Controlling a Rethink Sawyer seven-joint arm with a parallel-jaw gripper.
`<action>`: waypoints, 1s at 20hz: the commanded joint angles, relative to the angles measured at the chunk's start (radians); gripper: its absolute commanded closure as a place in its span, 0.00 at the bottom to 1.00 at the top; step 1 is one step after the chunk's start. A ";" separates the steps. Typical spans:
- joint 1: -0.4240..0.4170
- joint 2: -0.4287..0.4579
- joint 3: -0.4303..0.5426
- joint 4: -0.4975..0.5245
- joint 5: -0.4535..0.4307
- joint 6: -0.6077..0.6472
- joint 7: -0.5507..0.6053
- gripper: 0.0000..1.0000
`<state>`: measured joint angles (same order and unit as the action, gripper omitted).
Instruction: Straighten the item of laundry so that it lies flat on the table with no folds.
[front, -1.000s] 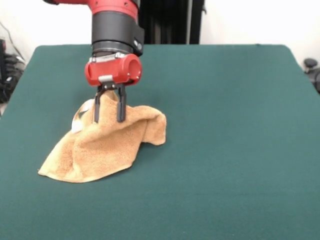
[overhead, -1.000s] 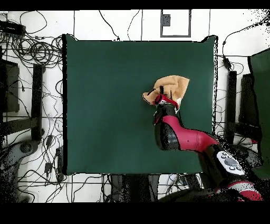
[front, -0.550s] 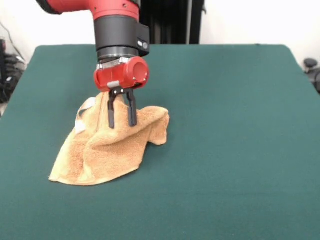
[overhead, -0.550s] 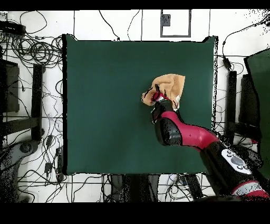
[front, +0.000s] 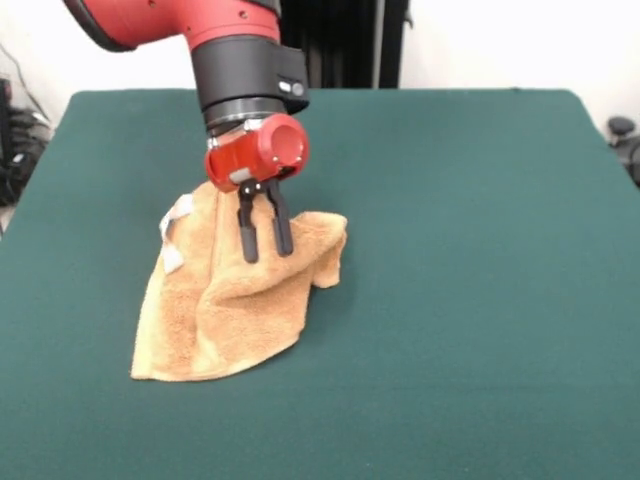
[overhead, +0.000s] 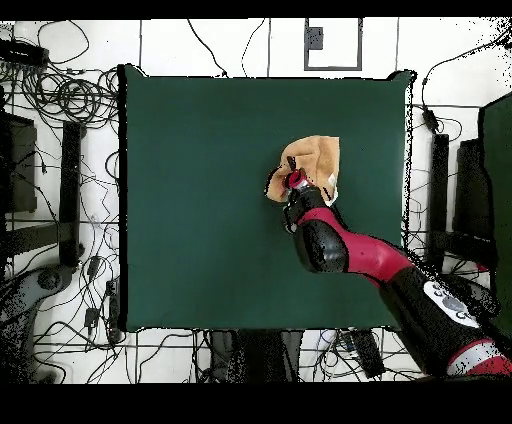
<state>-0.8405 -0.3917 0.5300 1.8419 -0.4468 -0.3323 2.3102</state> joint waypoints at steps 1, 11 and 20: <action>-0.079 0.235 0.285 0.098 -0.028 0.178 0.151 0.00; -0.106 0.285 0.314 0.118 0.049 0.244 0.122 0.00; 0.077 0.069 0.100 0.152 0.264 0.378 0.159 0.00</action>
<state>-0.9331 -0.2086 0.7276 1.9206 -0.3425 -0.2280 2.3102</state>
